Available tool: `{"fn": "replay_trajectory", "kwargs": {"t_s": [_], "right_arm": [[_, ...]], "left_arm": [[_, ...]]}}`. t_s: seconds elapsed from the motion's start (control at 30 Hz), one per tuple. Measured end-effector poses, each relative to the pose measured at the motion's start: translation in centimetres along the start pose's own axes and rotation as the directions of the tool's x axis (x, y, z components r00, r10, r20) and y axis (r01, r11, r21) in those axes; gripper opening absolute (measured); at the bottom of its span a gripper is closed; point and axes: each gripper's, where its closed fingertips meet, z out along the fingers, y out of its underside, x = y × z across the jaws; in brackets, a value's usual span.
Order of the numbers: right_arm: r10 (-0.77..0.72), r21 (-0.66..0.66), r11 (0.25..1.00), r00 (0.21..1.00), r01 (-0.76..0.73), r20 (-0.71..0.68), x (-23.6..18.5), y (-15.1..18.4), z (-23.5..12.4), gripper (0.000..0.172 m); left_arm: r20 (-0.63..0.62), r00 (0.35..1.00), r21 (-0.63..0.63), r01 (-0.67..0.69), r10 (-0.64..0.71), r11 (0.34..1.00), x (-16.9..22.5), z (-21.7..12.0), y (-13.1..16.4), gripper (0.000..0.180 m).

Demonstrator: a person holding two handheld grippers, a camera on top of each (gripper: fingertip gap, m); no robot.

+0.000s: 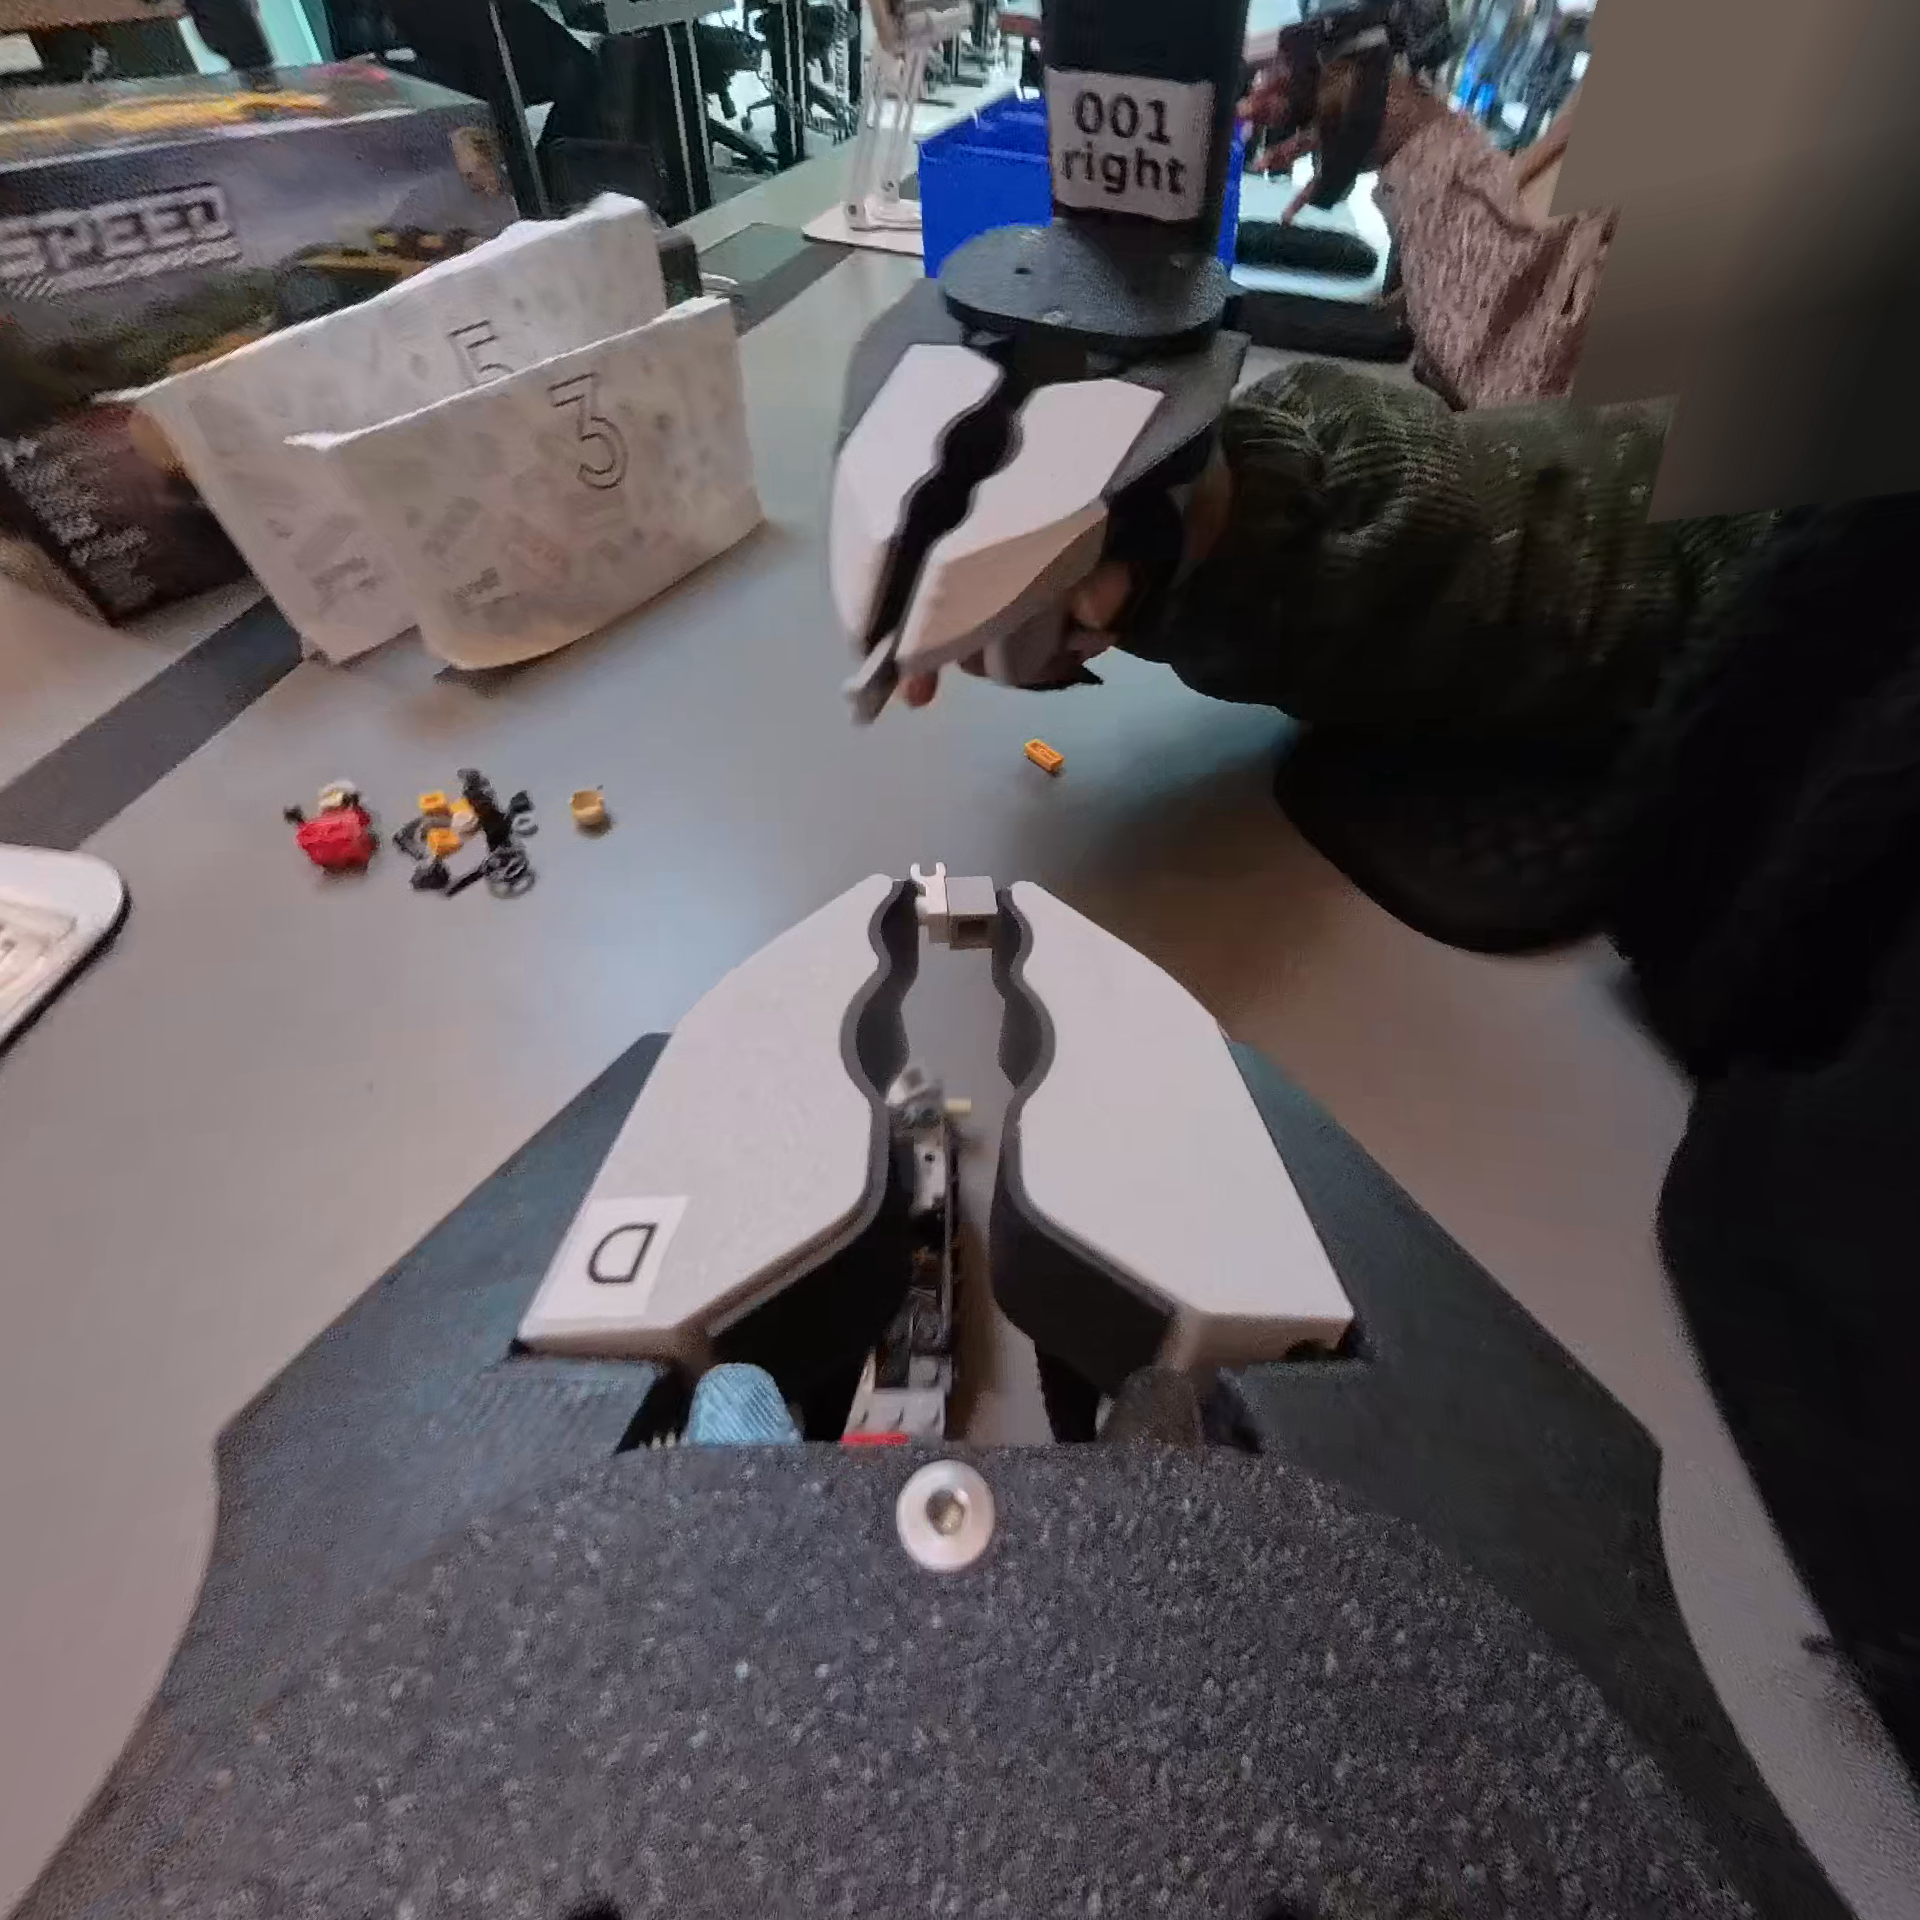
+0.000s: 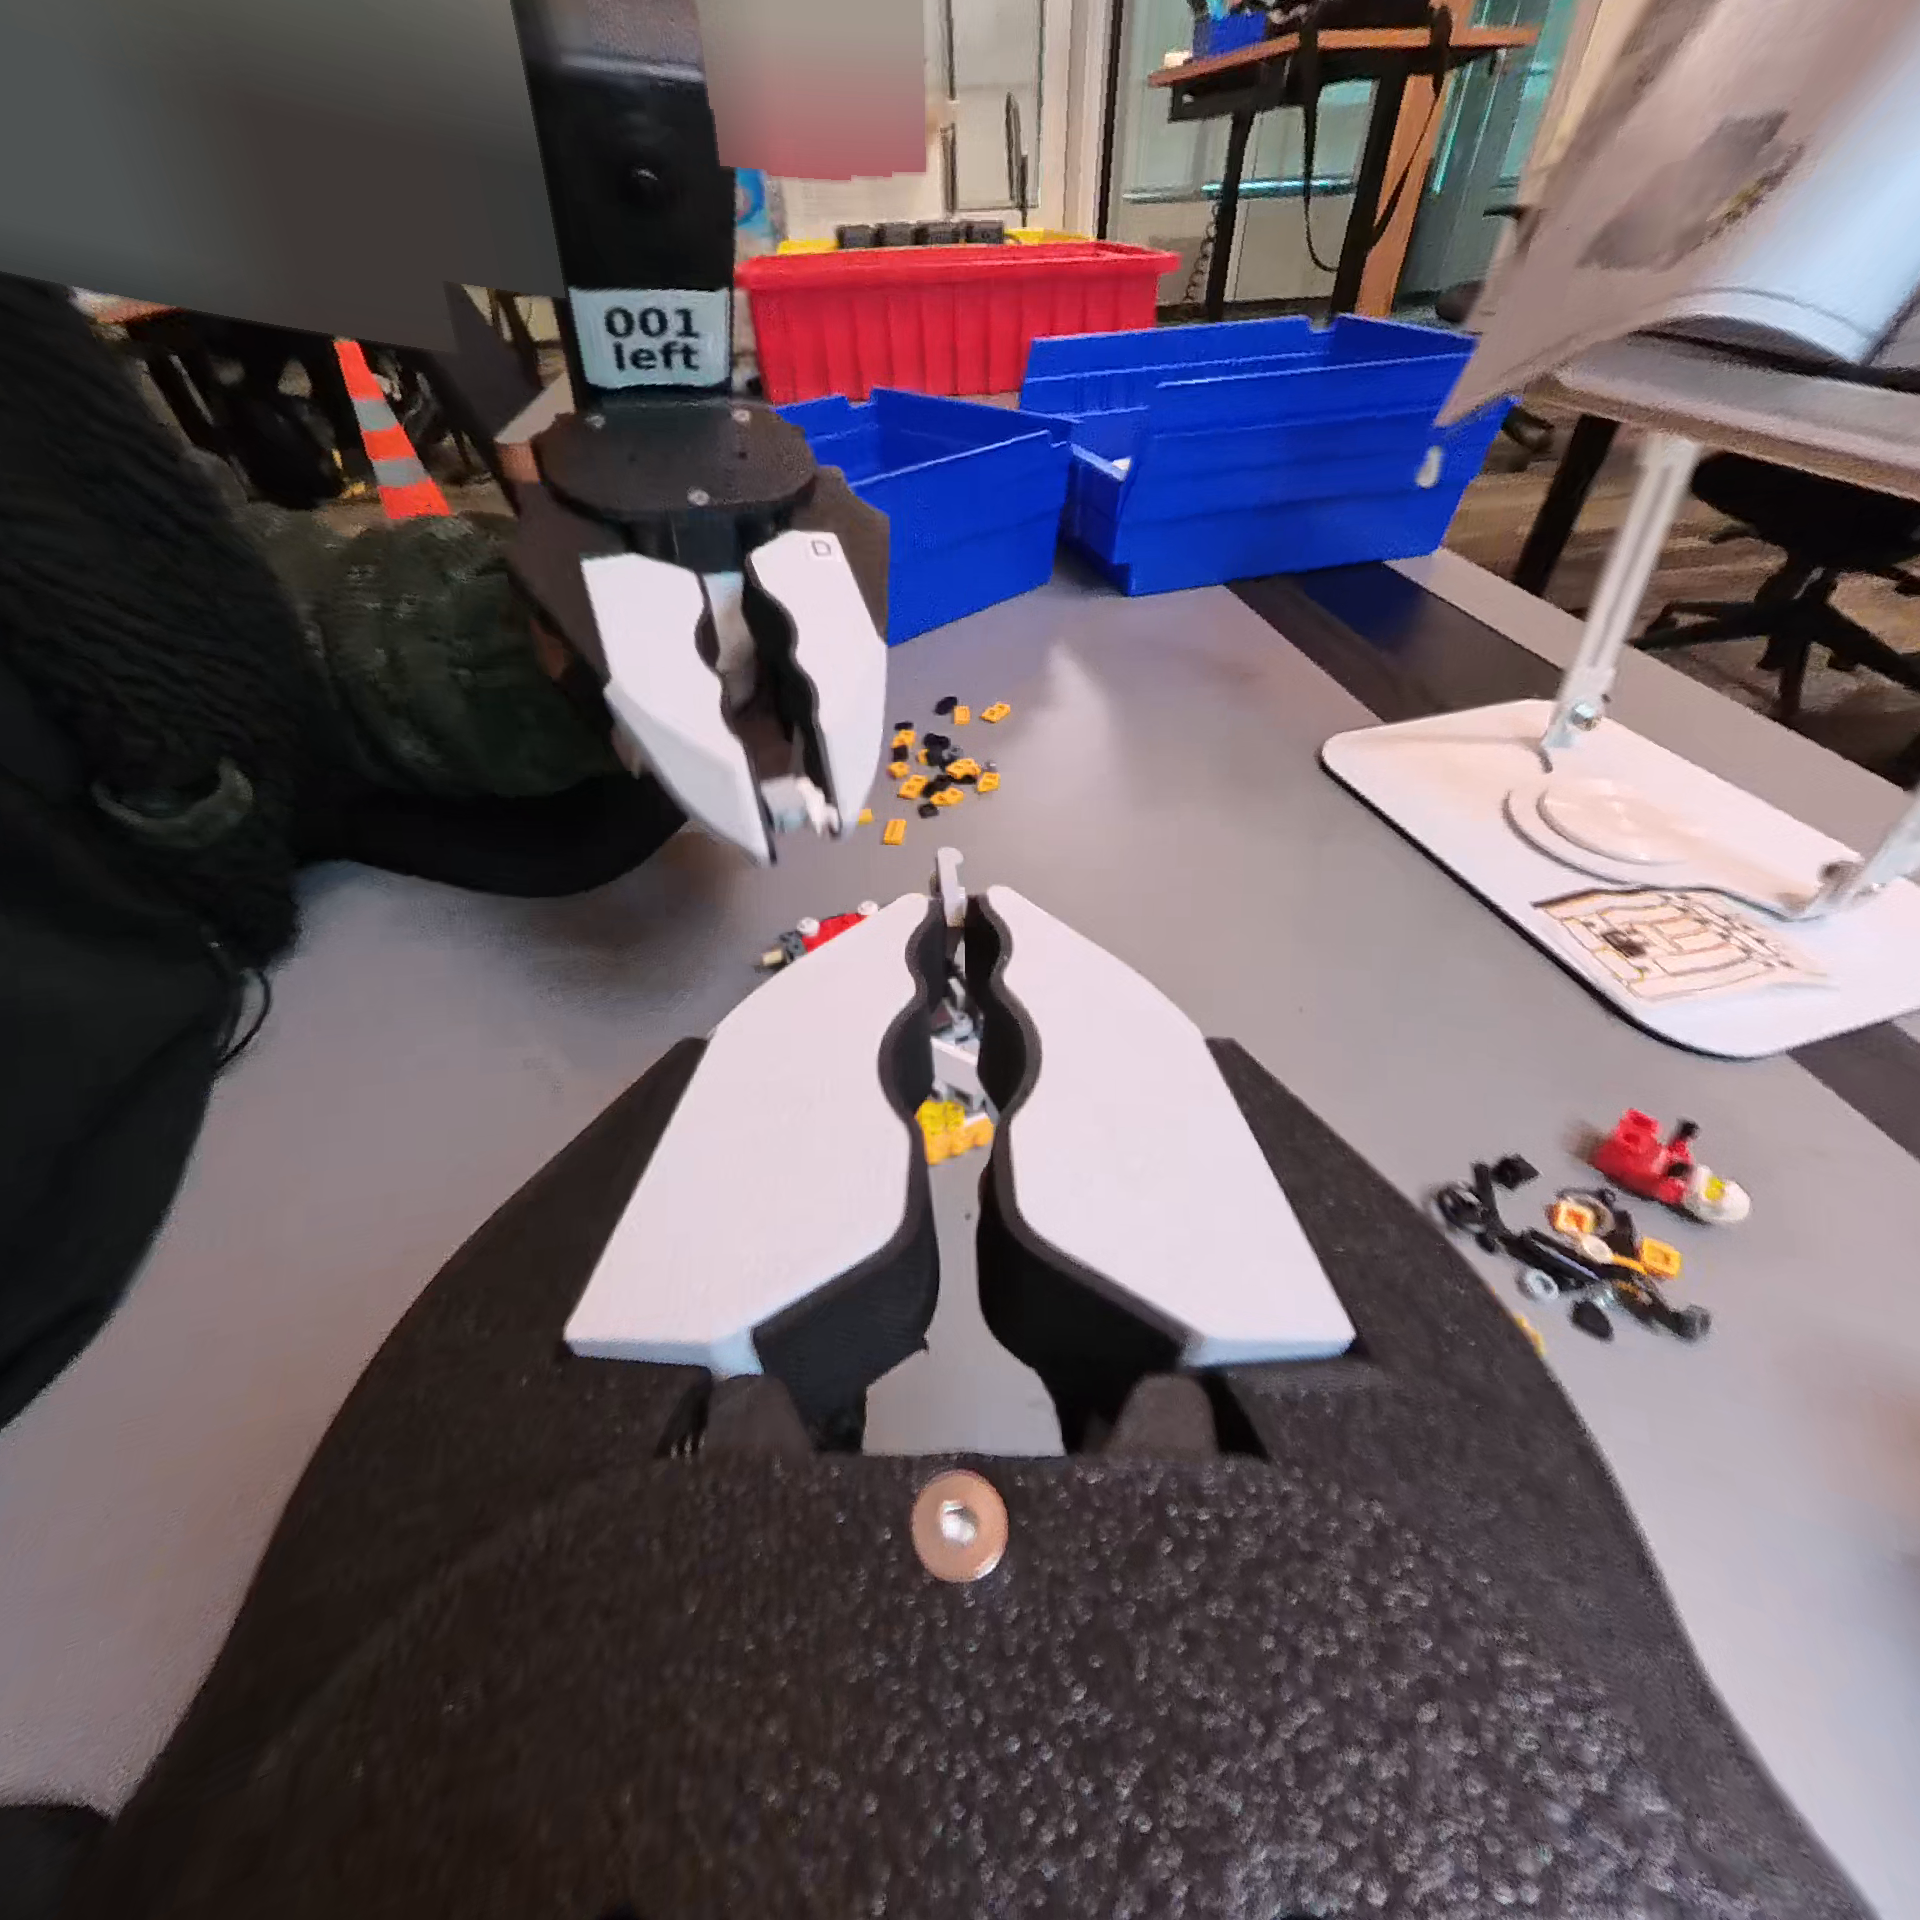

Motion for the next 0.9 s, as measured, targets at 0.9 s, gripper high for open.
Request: {"fn": "replay_trajectory", "kwargs": {"t_s": [0.9], "right_arm": [[0.003,-0.072,0.997,0.999,0.001,0.048,-0.6,2.7,1.0,0.004]], "left_arm": [[0.114,0.993,-0.207,-0.005,0.029,0.978,-3.2,-0.1,4.6,0.027]]}}
